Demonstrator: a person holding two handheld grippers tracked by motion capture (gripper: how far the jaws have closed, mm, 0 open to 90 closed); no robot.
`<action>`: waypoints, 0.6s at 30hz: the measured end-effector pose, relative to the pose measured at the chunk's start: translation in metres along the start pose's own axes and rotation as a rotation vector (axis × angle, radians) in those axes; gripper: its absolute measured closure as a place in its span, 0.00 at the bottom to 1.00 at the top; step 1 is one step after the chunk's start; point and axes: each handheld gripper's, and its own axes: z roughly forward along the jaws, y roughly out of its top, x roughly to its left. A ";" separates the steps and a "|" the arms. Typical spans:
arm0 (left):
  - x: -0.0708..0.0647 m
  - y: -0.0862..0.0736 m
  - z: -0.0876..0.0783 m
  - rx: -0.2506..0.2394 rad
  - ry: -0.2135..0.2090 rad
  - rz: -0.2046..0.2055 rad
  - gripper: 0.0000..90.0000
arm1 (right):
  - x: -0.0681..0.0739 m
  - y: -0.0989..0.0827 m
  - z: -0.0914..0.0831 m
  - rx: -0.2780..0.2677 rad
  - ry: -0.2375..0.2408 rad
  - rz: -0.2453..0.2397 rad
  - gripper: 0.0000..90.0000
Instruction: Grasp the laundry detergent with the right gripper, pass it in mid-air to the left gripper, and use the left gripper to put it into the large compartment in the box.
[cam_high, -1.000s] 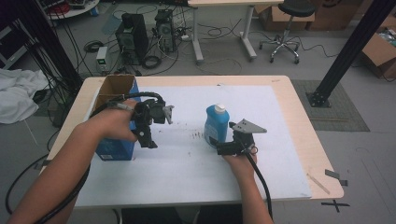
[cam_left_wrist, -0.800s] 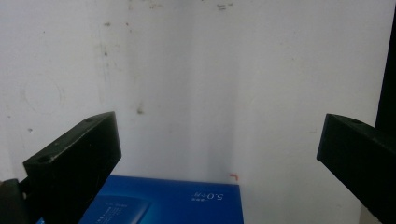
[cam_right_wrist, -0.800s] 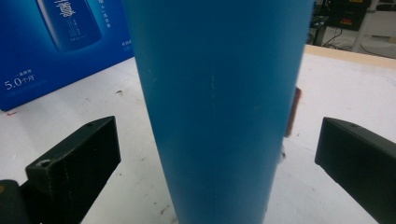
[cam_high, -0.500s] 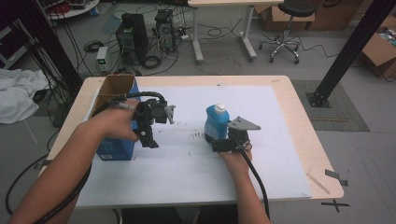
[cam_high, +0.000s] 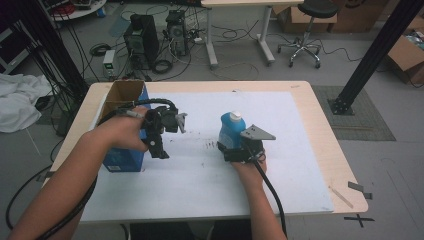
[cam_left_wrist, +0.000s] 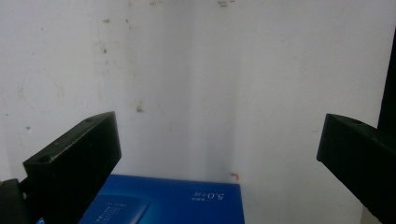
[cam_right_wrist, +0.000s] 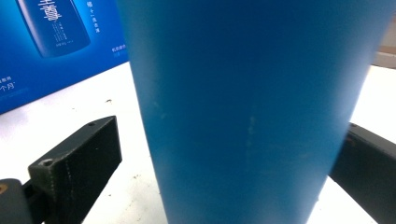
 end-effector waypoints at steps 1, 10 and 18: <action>0.000 0.000 0.000 0.001 0.000 -0.001 0.00 | 0.000 0.000 0.001 0.000 0.000 0.001 0.01; -0.001 -0.001 0.000 -0.003 -0.006 0.000 0.00 | 0.004 -0.004 0.004 0.000 -0.008 -0.007 0.05; -0.001 -0.001 0.001 -0.003 -0.010 -0.003 0.00 | 0.004 -0.005 0.004 -0.007 -0.004 0.004 0.10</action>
